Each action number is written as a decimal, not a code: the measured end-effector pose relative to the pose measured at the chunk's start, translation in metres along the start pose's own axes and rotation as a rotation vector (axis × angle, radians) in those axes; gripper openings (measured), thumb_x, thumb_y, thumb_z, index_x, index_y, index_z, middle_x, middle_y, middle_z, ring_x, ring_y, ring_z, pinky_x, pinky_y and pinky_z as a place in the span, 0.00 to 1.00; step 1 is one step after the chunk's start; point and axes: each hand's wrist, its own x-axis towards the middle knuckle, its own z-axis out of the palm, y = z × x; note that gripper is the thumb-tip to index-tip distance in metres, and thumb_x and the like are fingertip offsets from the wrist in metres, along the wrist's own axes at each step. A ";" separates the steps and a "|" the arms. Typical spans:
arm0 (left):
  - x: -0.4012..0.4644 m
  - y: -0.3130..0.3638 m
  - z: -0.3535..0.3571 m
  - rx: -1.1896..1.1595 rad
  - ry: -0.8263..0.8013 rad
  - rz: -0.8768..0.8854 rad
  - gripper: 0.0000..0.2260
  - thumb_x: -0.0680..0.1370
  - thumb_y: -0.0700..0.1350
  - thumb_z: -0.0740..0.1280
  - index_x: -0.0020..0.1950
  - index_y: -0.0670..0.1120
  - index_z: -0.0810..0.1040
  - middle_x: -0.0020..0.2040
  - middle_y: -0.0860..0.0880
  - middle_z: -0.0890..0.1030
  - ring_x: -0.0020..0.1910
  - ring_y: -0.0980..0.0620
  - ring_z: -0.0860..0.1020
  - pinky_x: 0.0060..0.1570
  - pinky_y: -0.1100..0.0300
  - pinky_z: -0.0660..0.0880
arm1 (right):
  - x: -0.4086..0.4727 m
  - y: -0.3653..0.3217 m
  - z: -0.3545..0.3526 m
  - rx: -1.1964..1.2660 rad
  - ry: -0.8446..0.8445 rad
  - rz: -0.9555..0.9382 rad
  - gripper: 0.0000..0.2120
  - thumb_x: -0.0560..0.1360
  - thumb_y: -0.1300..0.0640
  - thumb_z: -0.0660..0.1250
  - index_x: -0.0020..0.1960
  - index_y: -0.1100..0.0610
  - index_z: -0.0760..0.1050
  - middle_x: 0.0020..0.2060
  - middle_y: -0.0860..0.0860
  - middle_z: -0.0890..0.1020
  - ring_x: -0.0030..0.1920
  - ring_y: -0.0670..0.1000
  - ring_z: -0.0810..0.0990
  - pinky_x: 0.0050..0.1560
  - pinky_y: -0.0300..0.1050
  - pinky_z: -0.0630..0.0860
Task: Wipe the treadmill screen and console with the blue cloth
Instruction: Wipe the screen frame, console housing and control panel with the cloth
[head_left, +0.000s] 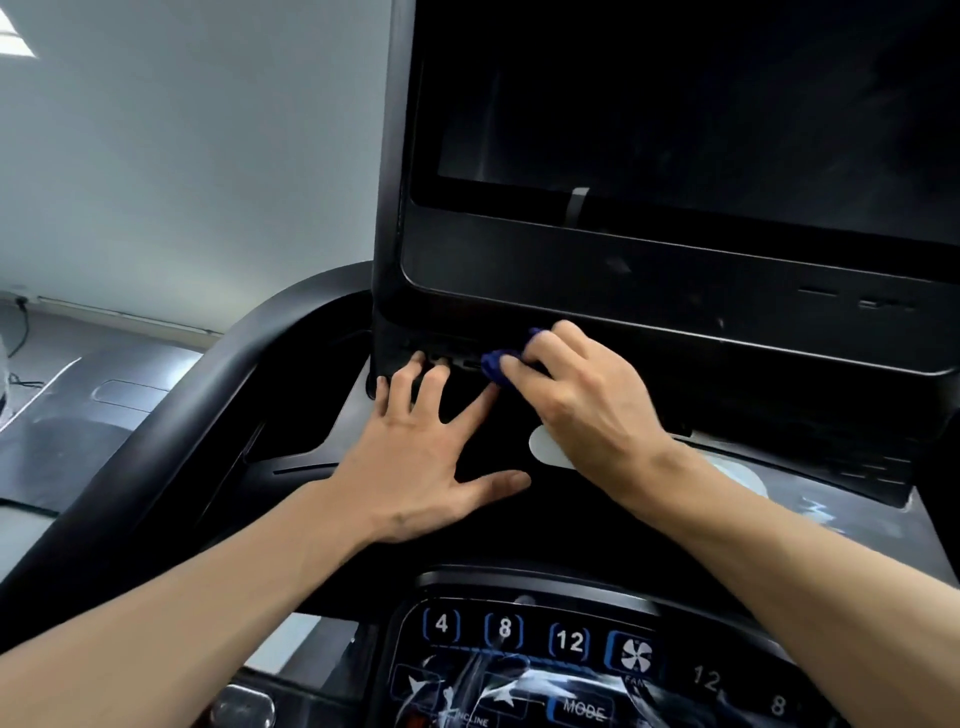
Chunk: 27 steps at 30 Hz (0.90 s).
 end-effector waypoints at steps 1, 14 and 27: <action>0.000 0.000 -0.001 -0.013 0.001 0.000 0.45 0.69 0.82 0.41 0.81 0.63 0.42 0.80 0.44 0.46 0.80 0.42 0.36 0.78 0.37 0.50 | 0.009 -0.005 0.005 -0.003 0.001 -0.041 0.10 0.79 0.66 0.61 0.49 0.64 0.81 0.40 0.57 0.78 0.40 0.57 0.74 0.35 0.52 0.74; -0.001 -0.006 -0.005 -0.013 -0.019 0.024 0.42 0.72 0.80 0.45 0.81 0.63 0.42 0.80 0.46 0.45 0.80 0.42 0.36 0.79 0.37 0.47 | 0.005 -0.012 -0.004 -0.213 -0.371 0.022 0.33 0.71 0.60 0.59 0.77 0.55 0.67 0.59 0.56 0.71 0.49 0.59 0.68 0.39 0.48 0.77; 0.000 -0.007 -0.005 -0.010 -0.017 0.029 0.41 0.72 0.80 0.44 0.81 0.63 0.42 0.81 0.45 0.46 0.80 0.41 0.38 0.79 0.37 0.46 | -0.005 -0.009 -0.018 -0.203 -0.316 0.004 0.29 0.70 0.66 0.64 0.71 0.56 0.75 0.50 0.61 0.76 0.39 0.60 0.70 0.29 0.43 0.63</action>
